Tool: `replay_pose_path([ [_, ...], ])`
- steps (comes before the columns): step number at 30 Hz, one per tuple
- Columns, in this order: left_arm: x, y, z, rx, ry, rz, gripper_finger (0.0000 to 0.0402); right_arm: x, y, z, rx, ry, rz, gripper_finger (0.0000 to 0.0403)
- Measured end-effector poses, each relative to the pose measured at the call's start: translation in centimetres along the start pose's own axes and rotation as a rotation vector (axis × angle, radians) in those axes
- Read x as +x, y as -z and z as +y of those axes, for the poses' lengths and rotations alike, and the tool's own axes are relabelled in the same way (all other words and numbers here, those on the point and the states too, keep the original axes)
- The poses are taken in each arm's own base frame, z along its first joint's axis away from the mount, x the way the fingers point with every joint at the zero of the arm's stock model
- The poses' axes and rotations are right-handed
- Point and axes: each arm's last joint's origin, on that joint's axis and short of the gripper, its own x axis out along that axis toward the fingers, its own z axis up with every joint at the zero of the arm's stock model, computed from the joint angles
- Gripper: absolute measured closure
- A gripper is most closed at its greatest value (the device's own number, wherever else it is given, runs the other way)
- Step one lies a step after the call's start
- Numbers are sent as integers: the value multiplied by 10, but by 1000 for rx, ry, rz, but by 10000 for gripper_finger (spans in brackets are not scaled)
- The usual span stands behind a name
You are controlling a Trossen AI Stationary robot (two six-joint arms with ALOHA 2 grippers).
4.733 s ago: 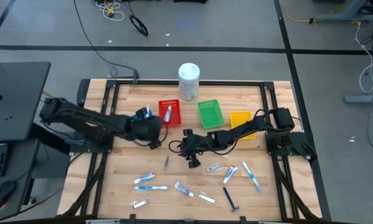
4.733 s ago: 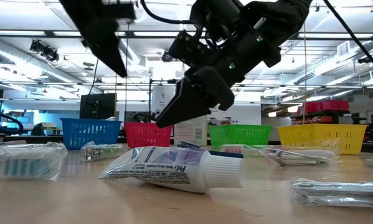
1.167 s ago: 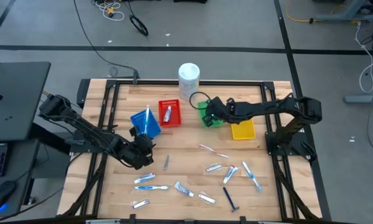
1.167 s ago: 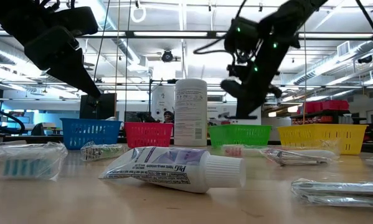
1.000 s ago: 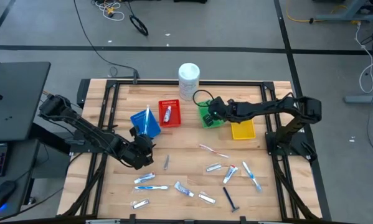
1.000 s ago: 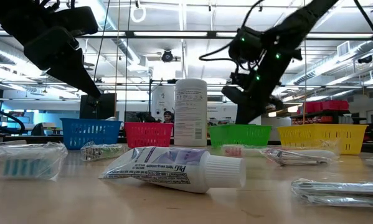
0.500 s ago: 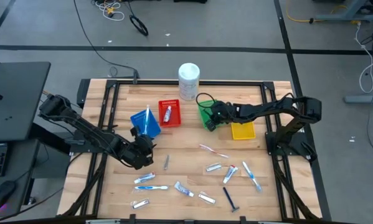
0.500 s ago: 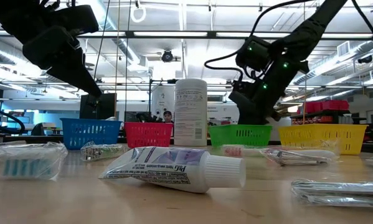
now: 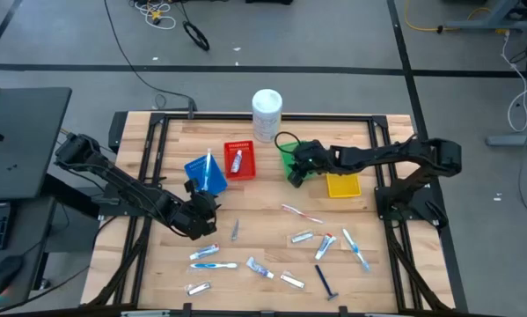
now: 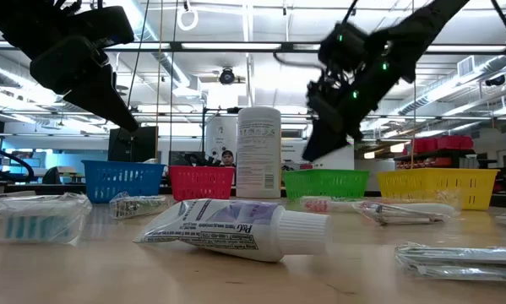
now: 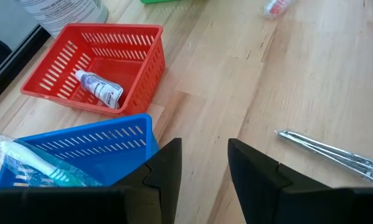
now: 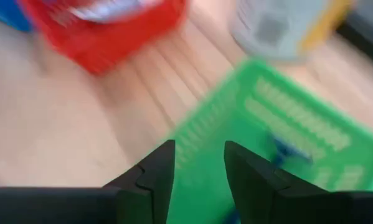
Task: Pick & Place Travel size toiletries
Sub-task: Put the nail cutter into the yellow bin
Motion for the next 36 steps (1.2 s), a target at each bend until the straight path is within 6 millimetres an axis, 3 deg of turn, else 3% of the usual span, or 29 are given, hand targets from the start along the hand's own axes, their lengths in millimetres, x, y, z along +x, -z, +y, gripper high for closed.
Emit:
replay_pose_path([
  [7, 0, 0, 0, -45, 2, -1, 264, -23, -11, 32, -149, -143, -81, 253],
  [14, 0, 0, 0, -44, 1, -1, 264, -40, 15, 74, -300, -579, 109, 253],
  [16, 0, 0, 0, -46, 1, -1, 264, -47, 26, 86, -343, -635, 165, 253],
  [21, 0, 0, 0, -46, 1, -1, 264, -61, 51, 114, -440, -658, 248, 253],
  [25, 0, 0, 0, -56, 2, -1, 264, -65, 62, 128, -400, -670, 279, 253],
  [29, 0, 0, -1, -82, 20, 14, 264, -63, 67, 136, -341, -633, 282, 245],
  [36, 0, 2, -3, -126, 92, 77, 264, -46, 81, 139, -428, -570, 314, 216],
])
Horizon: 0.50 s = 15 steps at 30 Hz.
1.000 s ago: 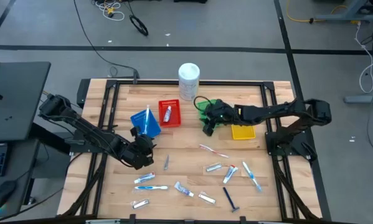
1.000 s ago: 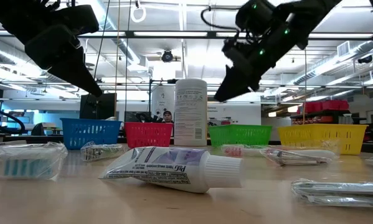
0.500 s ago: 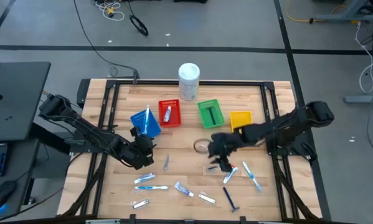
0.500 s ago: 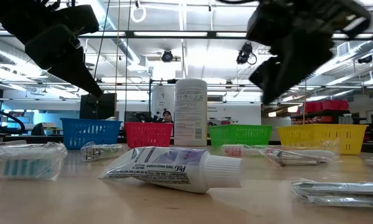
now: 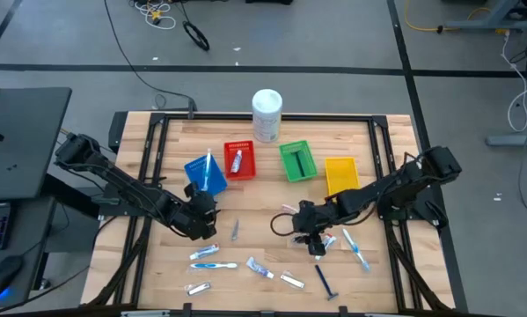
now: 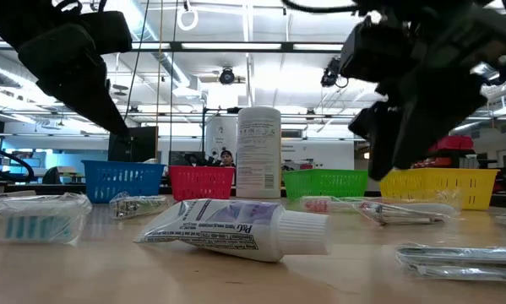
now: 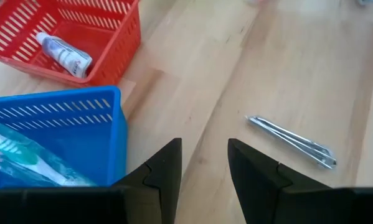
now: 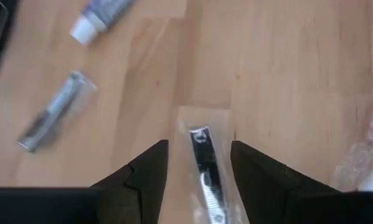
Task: Pick & Place Travel size toiletries
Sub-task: Put the nail cutter into the yellow bin
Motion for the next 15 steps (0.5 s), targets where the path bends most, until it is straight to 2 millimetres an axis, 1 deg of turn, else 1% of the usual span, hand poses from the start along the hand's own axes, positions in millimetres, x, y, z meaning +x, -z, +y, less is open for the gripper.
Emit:
replay_pose_path([
  [6, 0, 0, 0, 0, -4, -3, 264, 16, 7, -3, -24, 26, 60, 212],
  [10, 0, 0, 0, 5, -4, -4, 264, 27, 13, -1, -34, 30, 97, 212],
  [15, 0, 0, 0, 6, -8, -7, 264, 35, 16, 1, -72, 79, 111, 218],
])
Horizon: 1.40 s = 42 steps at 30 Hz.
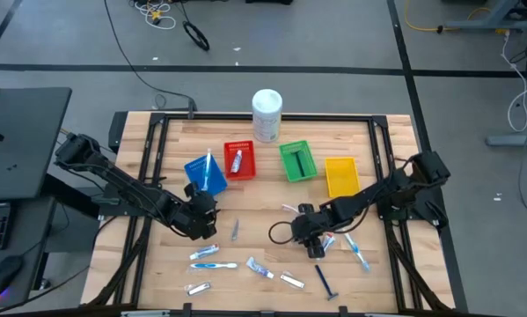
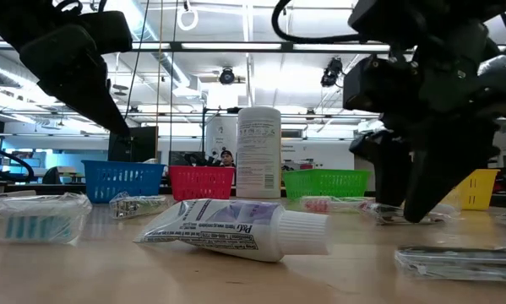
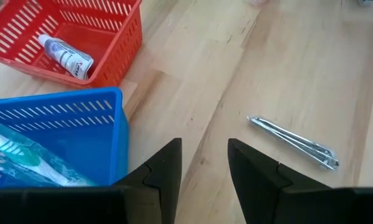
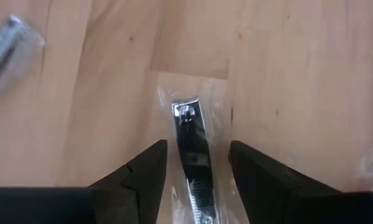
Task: Pick & Place Travel size toiletries
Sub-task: Put the nail cutter into the yellow bin
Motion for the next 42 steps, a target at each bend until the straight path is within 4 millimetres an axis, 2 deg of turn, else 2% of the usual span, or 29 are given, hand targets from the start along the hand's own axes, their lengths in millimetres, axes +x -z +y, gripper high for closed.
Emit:
replay_pose_path([
  [4, 0, 0, 0, 2, -8, -7, 264, 1, 1, 1, -32, 37, -3, 253],
  [10, 0, 0, 0, 30, -9, -8, 264, 0, 0, 0, 22, 2, -2, 326],
  [14, 0, 0, 0, 53, -9, -8, 264, -7, -4, 0, 33, -68, -37, 341],
  [18, 0, 0, 0, 54, -9, -8, 264, -30, -12, -4, 47, -90, -112, 344],
  [23, 0, 0, 0, 55, -11, -10, 264, -76, -13, -22, 101, 97, -200, 346],
  [29, 0, -1, 1, 52, -24, -24, 264, -135, 14, -48, 192, 490, -161, 346],
  [33, 0, -1, 1, 53, -24, -25, 264, -156, 34, -67, 310, 638, -79, 346],
  [36, 0, -1, 1, 63, -26, -28, 264, -153, 47, -82, 404, 639, -25, 346],
  [42, 0, -2, 0, 66, -22, -38, 264, -126, 81, -106, 463, 601, 85, 346],
])
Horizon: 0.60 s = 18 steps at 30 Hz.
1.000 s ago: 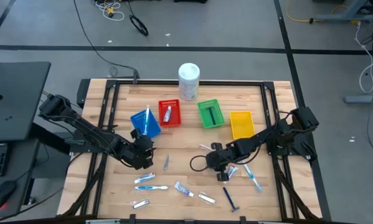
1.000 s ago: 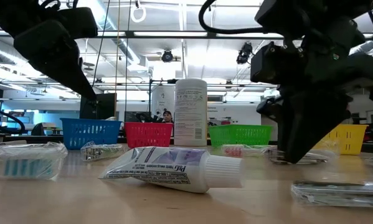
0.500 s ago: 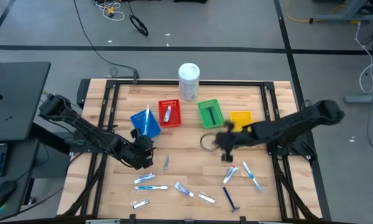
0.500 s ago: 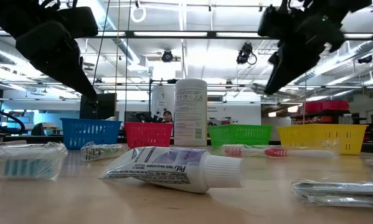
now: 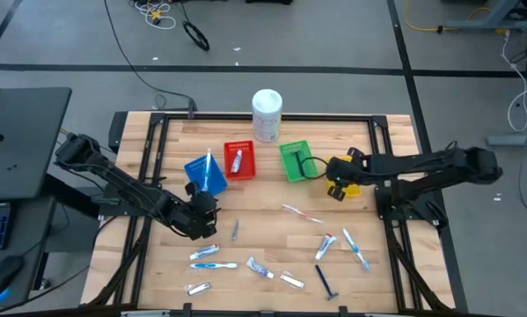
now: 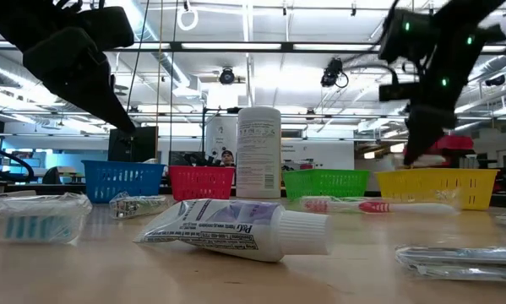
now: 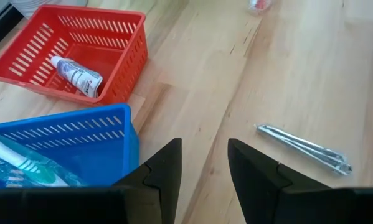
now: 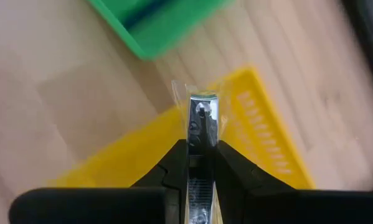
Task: Pick & Place Travel size toiletries
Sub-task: Put the nail cutter into the yellow bin
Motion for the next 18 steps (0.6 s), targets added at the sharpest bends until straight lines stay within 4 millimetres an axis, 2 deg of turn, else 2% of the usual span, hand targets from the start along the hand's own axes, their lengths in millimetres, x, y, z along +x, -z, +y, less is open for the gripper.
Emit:
replay_pose_path([
  [7, 0, -1, 0, 25, 0, -6, 264, 29, 21, -12, 68, -13, 69, 328],
  [18, 5, -5, 4, 25, -20, -8, 264, 33, 22, -19, 82, 3, 78, 293],
])
